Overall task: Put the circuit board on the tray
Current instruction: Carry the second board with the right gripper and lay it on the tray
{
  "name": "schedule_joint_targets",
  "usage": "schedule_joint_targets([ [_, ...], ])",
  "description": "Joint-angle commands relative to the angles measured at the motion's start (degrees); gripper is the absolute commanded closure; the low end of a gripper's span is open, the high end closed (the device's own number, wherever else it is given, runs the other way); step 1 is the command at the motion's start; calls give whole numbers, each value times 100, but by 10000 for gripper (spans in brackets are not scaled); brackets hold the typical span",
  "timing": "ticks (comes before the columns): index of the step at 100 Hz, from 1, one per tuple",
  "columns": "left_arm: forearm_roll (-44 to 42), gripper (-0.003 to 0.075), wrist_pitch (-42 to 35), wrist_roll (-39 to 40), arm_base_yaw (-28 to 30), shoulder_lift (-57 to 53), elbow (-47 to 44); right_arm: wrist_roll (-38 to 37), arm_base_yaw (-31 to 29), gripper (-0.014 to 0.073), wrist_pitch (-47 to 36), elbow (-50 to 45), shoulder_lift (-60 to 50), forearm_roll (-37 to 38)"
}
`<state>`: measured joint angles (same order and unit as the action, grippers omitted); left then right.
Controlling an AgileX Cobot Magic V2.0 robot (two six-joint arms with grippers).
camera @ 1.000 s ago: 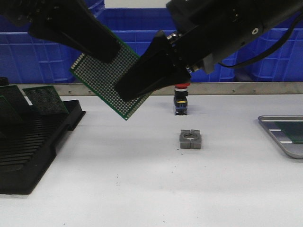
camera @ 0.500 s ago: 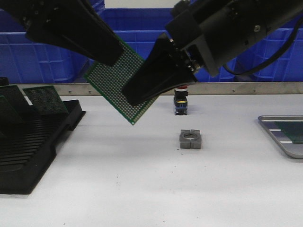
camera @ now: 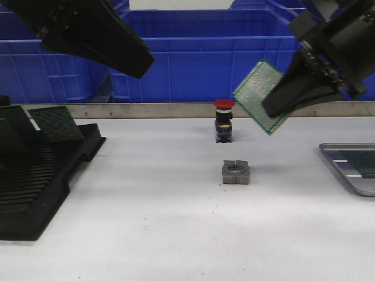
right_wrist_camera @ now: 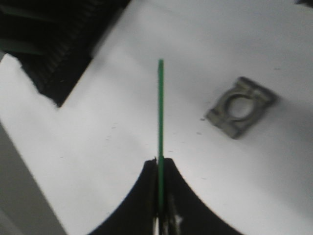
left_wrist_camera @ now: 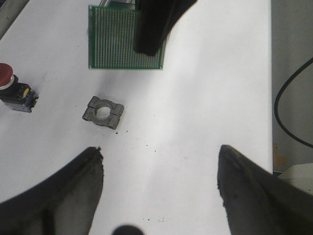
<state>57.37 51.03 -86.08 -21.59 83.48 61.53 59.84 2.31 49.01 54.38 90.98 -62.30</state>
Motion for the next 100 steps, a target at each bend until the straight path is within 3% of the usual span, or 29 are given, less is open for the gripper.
schedule_joint_targets([
  [1, 382, 258, -49, 42, -57, -226, 171, -15, -475, 661, -100, 161, -197, 3],
  [33, 382, 258, -49, 42, -57, -226, 171, -15, -1831, 661, -692, 161, 144, 257],
  [66, 421, 258, -49, 42, -57, -226, 171, -15, -2286, 645, -872, 161, 822, 257],
  [76, 433, 258, -49, 42, -57, -226, 171, -23, -2301, 543, -999, 161, 828, 257],
  [91, 433, 258, -49, 42, -57, -226, 171, -23, -2349, 229, -1162, 161, 823, 267],
  [100, 433, 258, -49, 42, -57, -226, 171, -23, -2465, 122, -1138, 173, 823, 267],
])
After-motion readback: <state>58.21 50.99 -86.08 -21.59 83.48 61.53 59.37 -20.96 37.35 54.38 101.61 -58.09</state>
